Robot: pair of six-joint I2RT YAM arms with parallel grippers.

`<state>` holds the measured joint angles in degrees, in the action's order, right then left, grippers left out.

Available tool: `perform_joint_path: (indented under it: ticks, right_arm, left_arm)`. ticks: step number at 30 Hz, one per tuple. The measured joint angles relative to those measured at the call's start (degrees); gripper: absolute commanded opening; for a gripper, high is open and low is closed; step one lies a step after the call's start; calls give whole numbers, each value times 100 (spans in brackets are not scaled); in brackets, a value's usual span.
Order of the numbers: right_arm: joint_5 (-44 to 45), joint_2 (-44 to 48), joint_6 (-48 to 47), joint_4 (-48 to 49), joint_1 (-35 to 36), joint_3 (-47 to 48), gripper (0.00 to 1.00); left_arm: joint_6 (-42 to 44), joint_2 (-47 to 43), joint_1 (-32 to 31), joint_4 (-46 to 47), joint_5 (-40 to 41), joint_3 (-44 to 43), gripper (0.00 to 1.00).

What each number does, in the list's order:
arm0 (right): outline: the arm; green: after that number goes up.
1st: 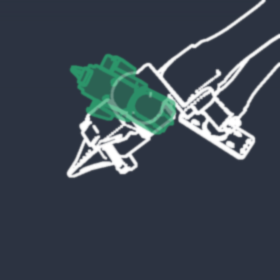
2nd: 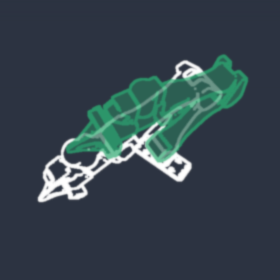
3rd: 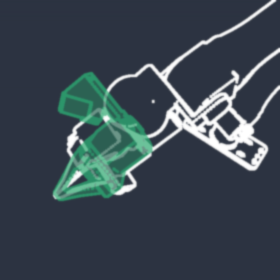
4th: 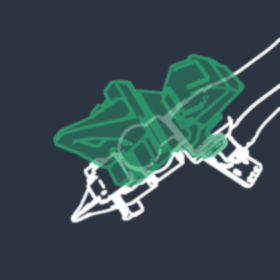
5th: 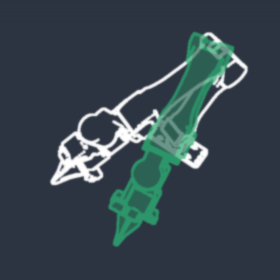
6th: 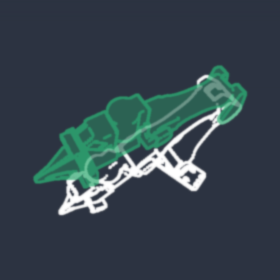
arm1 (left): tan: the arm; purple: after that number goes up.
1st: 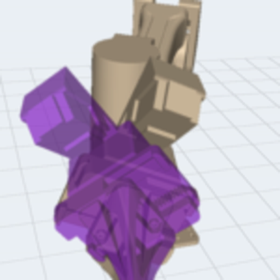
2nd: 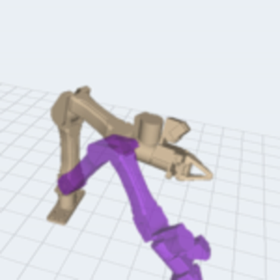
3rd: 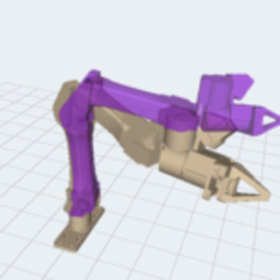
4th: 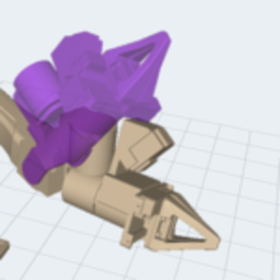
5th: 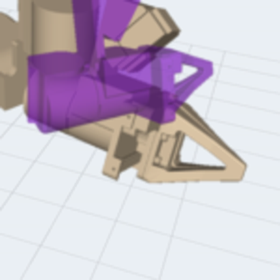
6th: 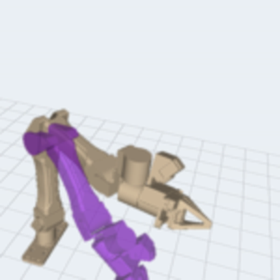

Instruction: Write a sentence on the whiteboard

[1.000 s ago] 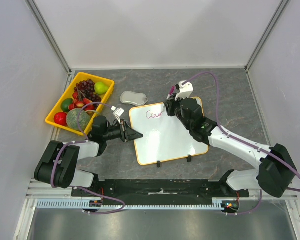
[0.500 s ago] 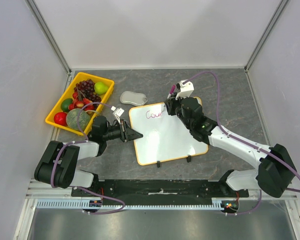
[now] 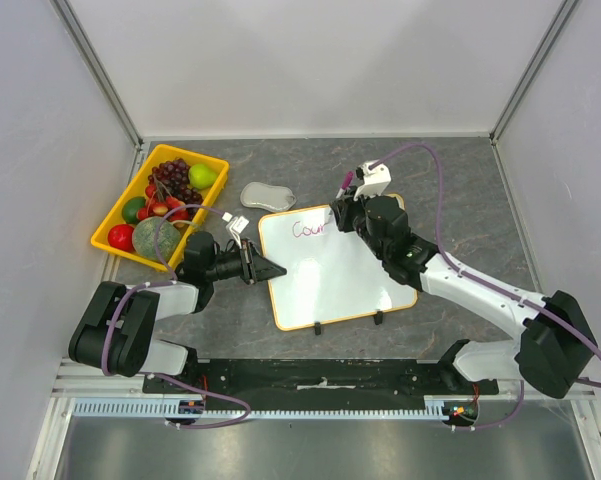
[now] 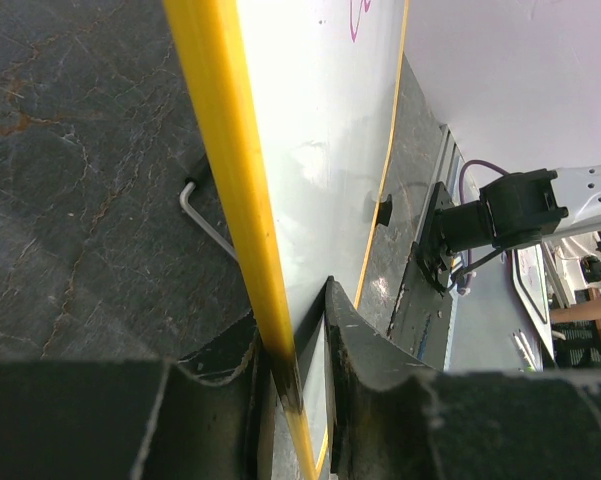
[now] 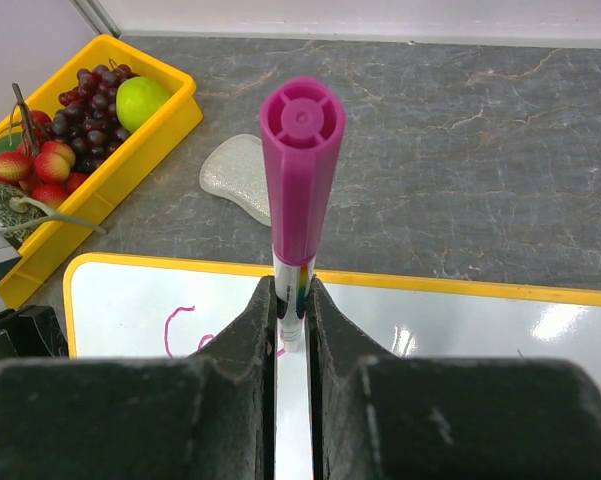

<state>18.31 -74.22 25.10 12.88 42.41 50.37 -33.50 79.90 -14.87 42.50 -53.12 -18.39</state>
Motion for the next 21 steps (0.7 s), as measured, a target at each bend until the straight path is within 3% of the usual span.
perform_joint_path:
  ticks: [21]
  right_arm:
    - [72,149,79,-48,-140,0,0]
  left_arm:
    - [2,0,0,4,-7,-4,2]
